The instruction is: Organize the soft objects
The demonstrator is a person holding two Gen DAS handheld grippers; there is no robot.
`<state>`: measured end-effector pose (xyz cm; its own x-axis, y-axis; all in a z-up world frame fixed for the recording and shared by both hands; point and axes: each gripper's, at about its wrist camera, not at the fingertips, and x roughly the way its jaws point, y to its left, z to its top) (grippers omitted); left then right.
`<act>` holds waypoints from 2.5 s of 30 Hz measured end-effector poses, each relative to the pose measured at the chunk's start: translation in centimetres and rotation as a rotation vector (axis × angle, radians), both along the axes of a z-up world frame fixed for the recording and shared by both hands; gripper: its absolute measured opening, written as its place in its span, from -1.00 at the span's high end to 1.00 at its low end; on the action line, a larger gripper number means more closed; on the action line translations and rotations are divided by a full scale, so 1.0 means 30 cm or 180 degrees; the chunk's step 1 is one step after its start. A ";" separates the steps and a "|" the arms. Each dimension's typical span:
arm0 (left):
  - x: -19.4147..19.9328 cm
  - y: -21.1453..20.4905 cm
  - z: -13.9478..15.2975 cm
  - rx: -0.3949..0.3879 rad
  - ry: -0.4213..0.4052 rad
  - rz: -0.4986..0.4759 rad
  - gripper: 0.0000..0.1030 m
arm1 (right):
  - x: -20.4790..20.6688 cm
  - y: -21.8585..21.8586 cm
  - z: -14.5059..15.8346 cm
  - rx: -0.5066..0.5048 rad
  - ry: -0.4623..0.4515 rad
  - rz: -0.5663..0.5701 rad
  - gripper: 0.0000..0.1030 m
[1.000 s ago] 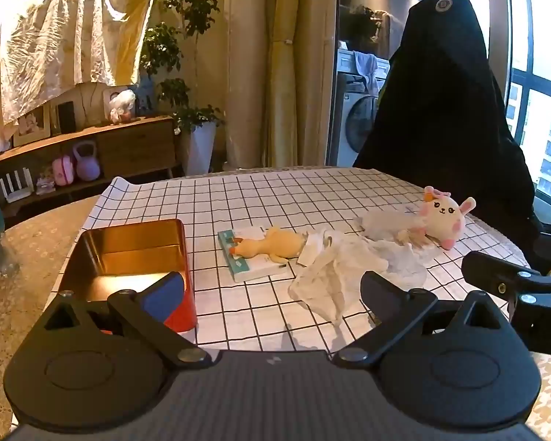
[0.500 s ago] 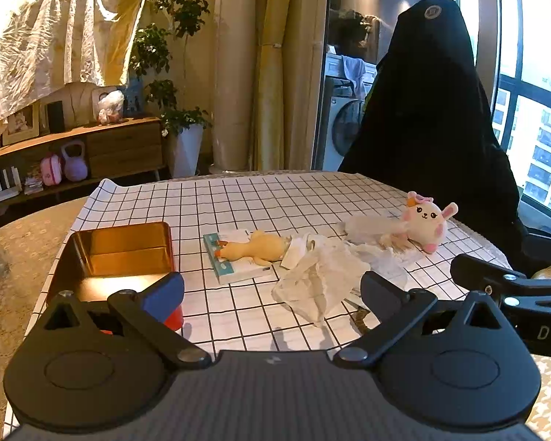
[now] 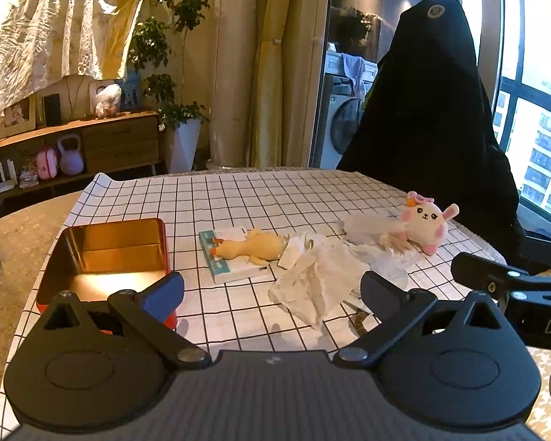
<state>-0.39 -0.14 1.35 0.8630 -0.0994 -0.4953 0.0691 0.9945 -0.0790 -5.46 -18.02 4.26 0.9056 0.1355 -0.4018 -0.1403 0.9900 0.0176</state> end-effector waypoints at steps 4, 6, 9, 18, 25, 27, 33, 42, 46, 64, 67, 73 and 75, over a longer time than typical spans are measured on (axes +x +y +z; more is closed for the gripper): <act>0.005 0.007 -0.005 -0.0025 0.0005 -0.0009 -1.00 | 0.004 0.000 -0.004 0.0002 0.0010 0.0033 -0.95; 0.005 0.011 -0.004 -0.0051 -0.0015 -0.0016 -1.00 | 0.007 -0.007 -0.005 0.0032 0.0034 0.0044 -0.95; 0.004 0.007 -0.002 -0.0064 -0.0043 -0.0038 -1.00 | 0.008 -0.012 -0.002 0.0033 0.0015 0.0070 -0.94; -0.002 -0.002 0.007 -0.0059 -0.0081 -0.0074 -1.00 | 0.007 -0.019 0.002 0.0041 0.0012 0.0101 -0.87; -0.015 -0.007 0.018 -0.0046 -0.0144 -0.0085 -1.00 | -0.012 -0.018 0.015 0.0039 -0.0051 0.0078 -0.87; -0.014 -0.009 0.019 -0.0034 -0.0132 -0.0074 -1.00 | -0.016 -0.018 0.016 0.0042 -0.0072 0.0066 -0.87; -0.014 -0.010 0.025 -0.0001 -0.0107 -0.0047 -1.00 | -0.023 -0.021 0.011 0.0060 -0.0090 0.0045 -0.85; -0.015 -0.024 0.031 0.0078 -0.0152 -0.0035 -1.00 | -0.009 -0.019 0.012 0.0026 -0.0044 0.0046 -0.85; -0.008 -0.027 0.029 0.0078 -0.0137 -0.0026 -1.00 | -0.002 -0.016 0.006 0.0000 -0.0039 0.0060 -0.85; 0.183 -0.067 -0.106 0.0158 0.0282 -0.0154 -1.00 | 0.138 -0.092 -0.109 -0.0226 0.0412 0.0405 -0.80; 0.238 -0.077 -0.127 0.0170 0.0333 -0.0158 -1.00 | 0.181 -0.115 -0.136 -0.0291 0.0491 0.0431 -0.72; 0.399 -0.079 -0.146 0.0230 0.0369 -0.0026 -1.00 | 0.261 -0.112 -0.167 -0.0350 0.0617 0.0547 -0.68; 0.453 -0.075 -0.152 0.0249 0.0381 0.0013 -1.00 | 0.290 -0.097 -0.166 -0.0371 0.0610 0.0606 -0.68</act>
<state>13.21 -2.38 -3.21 0.7977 -0.0532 -0.6007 0.0599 0.9982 -0.0088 3.25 -20.94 -0.73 0.7745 0.2386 -0.5859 -0.3289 0.9430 -0.0507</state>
